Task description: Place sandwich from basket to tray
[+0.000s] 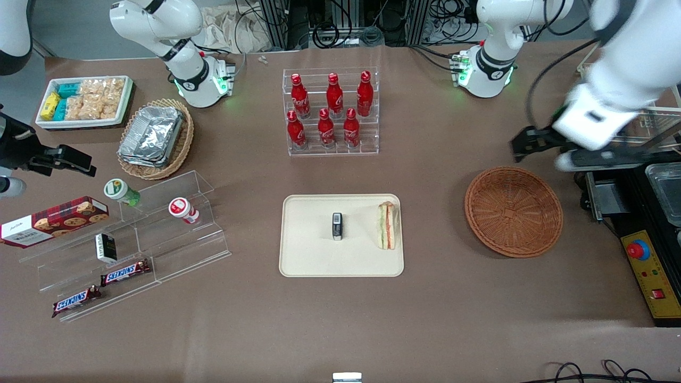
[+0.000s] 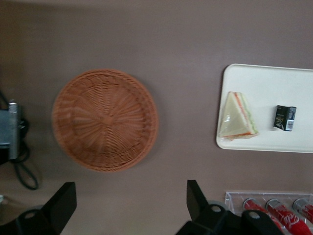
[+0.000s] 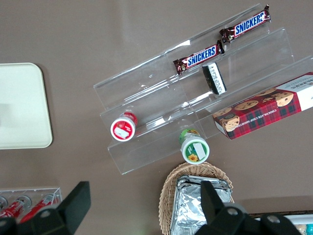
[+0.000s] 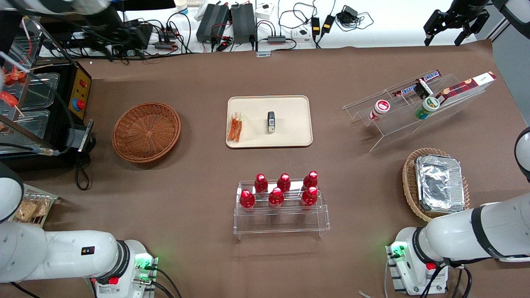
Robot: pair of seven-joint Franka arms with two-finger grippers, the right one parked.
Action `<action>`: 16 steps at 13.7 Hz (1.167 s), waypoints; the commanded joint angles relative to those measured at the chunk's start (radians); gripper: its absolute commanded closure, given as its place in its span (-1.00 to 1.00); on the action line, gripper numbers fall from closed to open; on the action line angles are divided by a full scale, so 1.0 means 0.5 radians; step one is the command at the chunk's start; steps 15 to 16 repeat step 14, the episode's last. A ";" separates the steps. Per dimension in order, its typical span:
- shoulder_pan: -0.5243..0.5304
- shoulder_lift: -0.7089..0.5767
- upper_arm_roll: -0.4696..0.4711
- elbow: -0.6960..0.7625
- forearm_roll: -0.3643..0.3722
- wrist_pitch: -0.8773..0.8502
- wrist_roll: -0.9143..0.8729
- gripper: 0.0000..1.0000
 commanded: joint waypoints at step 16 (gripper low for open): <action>-0.171 -0.071 0.003 0.142 0.137 -0.169 0.017 -1.00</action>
